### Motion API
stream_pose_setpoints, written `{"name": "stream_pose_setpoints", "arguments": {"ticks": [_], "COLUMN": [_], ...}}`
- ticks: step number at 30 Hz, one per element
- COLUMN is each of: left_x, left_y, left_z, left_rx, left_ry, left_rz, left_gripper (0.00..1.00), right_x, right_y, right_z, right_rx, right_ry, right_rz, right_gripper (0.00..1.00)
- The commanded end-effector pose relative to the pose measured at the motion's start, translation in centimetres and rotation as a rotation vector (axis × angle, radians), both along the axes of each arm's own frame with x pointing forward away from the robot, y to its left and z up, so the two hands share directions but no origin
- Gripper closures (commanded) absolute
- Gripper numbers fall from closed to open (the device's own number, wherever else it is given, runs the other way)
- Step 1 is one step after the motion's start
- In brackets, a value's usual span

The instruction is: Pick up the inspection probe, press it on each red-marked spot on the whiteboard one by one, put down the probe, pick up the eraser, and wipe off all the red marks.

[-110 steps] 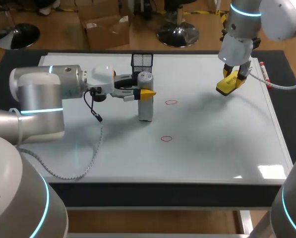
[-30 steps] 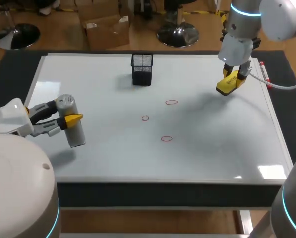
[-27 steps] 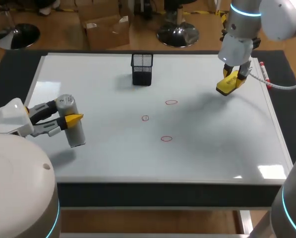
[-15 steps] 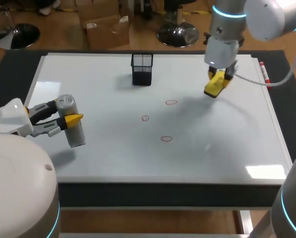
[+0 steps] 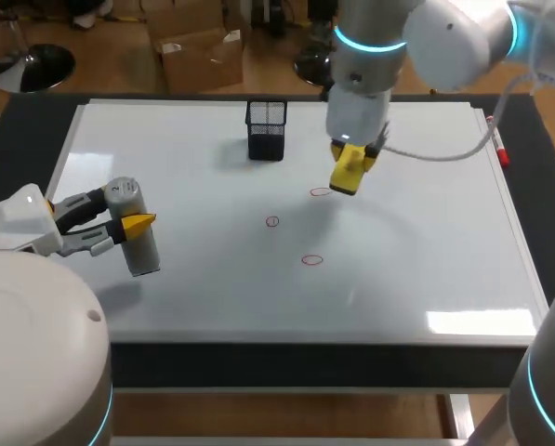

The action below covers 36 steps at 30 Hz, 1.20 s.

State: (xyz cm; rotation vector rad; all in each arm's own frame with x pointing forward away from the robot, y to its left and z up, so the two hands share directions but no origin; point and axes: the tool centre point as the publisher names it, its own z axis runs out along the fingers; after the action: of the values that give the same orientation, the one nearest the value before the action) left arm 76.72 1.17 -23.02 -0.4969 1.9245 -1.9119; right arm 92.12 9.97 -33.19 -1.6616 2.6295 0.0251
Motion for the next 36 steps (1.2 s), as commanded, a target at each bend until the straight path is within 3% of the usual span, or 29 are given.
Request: {"name": "stream_pose_setpoints", "arguments": {"ticks": [1,10,19,36], "left_x": [0.0,0.0,0.0,0.0], "left_y": [-0.1,-0.1,-0.1,-0.1], "left_z": [0.1,0.1,0.1,0.1], "left_rx": [0.001,0.001,0.001,0.001], "left_ry": [0.0,0.0,0.0,0.0], "left_rz": [0.002,0.002,0.002,0.002], "left_gripper": [1.0,1.0,1.0,1.0], "right_x": [-1.0,-3.9,-5.9,-5.2], "right_y": [2.9,8.6,11.6,15.2], "right_z": [-0.2,-1.3,-2.8,-6.5], "right_rx": [-0.017,-0.016,0.032,0.042], "right_ry": [-0.029,0.013,0.06,0.128], "right_rz": [0.038,0.169,0.228,0.345], "right_gripper": [1.0,1.0,1.0,1.0]}}
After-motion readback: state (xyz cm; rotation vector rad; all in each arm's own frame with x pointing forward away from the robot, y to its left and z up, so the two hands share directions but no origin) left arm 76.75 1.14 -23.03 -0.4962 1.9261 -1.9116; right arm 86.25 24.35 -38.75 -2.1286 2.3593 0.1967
